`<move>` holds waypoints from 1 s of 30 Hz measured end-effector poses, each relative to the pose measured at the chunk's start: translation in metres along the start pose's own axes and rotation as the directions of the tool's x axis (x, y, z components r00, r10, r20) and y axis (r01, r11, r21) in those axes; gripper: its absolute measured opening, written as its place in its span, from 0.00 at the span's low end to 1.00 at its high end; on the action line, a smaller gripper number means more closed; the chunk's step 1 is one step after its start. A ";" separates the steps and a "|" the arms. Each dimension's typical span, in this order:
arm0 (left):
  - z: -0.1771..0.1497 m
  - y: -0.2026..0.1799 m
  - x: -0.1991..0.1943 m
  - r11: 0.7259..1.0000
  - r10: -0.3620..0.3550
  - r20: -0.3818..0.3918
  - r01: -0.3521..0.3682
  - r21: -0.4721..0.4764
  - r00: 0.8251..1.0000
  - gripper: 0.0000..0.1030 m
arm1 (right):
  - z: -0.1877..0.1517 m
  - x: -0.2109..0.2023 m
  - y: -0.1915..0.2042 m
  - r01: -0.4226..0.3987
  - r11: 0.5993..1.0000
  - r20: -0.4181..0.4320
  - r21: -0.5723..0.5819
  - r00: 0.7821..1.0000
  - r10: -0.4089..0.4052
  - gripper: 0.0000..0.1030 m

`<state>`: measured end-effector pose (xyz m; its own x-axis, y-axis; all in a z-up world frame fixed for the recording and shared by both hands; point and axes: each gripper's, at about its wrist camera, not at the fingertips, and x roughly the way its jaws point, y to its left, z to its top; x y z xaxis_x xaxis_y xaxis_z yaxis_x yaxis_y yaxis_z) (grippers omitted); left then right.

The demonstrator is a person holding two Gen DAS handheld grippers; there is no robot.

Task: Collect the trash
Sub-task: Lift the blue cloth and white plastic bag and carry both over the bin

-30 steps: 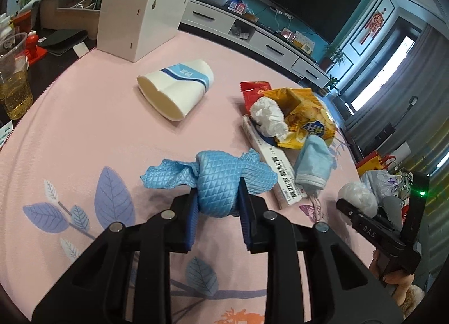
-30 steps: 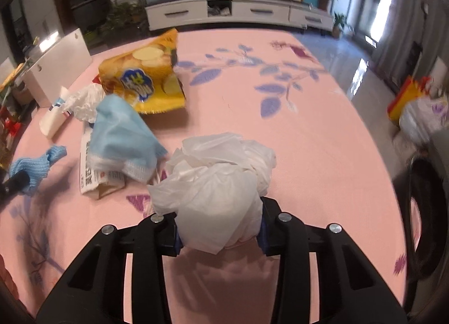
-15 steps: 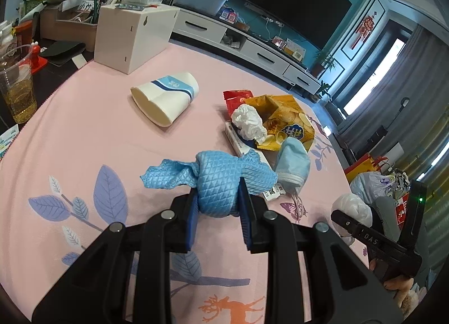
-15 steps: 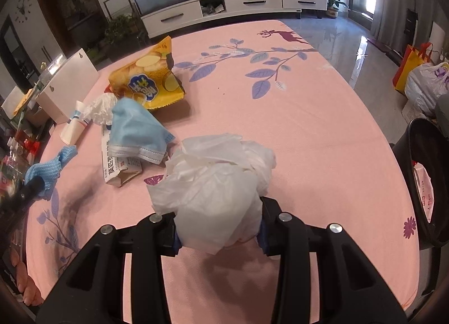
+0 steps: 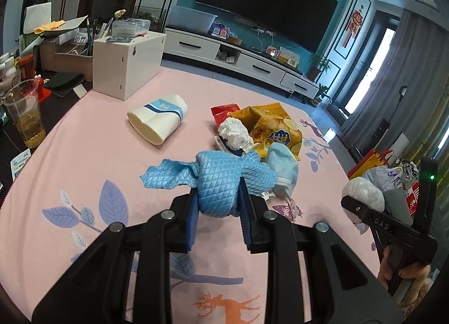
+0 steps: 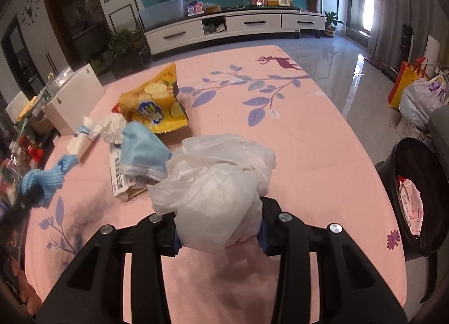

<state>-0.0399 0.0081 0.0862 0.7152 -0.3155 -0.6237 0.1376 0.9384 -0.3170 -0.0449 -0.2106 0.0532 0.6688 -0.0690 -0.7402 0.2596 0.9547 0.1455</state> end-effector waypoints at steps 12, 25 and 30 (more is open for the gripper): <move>-0.002 -0.062 -0.019 0.994 -0.017 0.052 0.011 0.107 0.998 0.26 | 0.018 -0.054 -0.019 -0.101 0.991 0.144 0.084 0.986 0.088 0.39; -0.023 -0.185 0.007 0.969 -0.161 0.006 0.157 0.193 0.987 0.26 | 0.011 -0.115 -0.119 0.014 0.957 0.309 0.291 0.945 -0.108 0.39; -0.035 -0.240 0.015 0.932 -0.249 -0.017 0.244 0.269 0.968 0.26 | 0.005 -0.131 -0.168 0.061 0.912 0.309 0.405 0.930 -0.199 0.39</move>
<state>-0.0860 -0.2273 0.1276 0.6470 -0.5412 -0.5371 0.4869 0.8353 -0.2551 -0.1731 -0.3630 0.1291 0.7855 -0.3440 -0.5145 0.5598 0.7494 0.3537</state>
